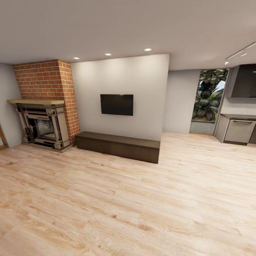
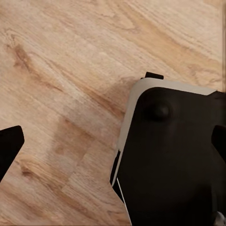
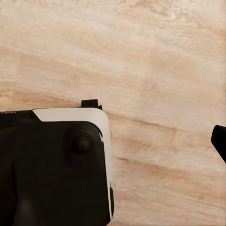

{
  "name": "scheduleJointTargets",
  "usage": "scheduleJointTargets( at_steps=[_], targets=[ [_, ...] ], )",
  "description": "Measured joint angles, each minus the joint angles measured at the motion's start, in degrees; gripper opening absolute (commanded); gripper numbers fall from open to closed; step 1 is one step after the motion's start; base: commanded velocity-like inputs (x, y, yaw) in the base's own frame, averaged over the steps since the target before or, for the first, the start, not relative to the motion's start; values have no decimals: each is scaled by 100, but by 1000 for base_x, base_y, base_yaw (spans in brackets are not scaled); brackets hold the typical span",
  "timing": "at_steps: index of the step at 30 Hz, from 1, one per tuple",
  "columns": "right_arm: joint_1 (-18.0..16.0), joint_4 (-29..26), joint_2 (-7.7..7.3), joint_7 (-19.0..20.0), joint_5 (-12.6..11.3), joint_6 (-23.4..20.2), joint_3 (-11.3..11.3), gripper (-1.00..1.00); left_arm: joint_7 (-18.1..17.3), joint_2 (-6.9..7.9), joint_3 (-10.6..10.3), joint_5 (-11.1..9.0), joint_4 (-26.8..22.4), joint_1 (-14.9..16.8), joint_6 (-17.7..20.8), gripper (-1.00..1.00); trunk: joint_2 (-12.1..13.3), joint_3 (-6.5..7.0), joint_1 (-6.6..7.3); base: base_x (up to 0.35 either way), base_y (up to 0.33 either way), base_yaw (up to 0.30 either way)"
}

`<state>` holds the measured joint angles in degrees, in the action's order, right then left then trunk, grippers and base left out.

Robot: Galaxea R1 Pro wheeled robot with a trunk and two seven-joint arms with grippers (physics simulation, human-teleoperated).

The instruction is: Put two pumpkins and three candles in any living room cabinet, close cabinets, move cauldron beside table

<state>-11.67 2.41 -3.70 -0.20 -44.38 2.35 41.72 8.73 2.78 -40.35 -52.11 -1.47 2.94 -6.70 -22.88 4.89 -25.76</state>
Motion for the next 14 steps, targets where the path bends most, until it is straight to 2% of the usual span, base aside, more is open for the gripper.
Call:
scheduleJointTargets(
  at_steps=[14],
  targets=[
    [0, -42, 14, 3, 16, 14, 18, 100, -5, 6, 28, 18, -26, 5, -3, 100, 0, 0, 0, 0, 0, 0]
  ],
)
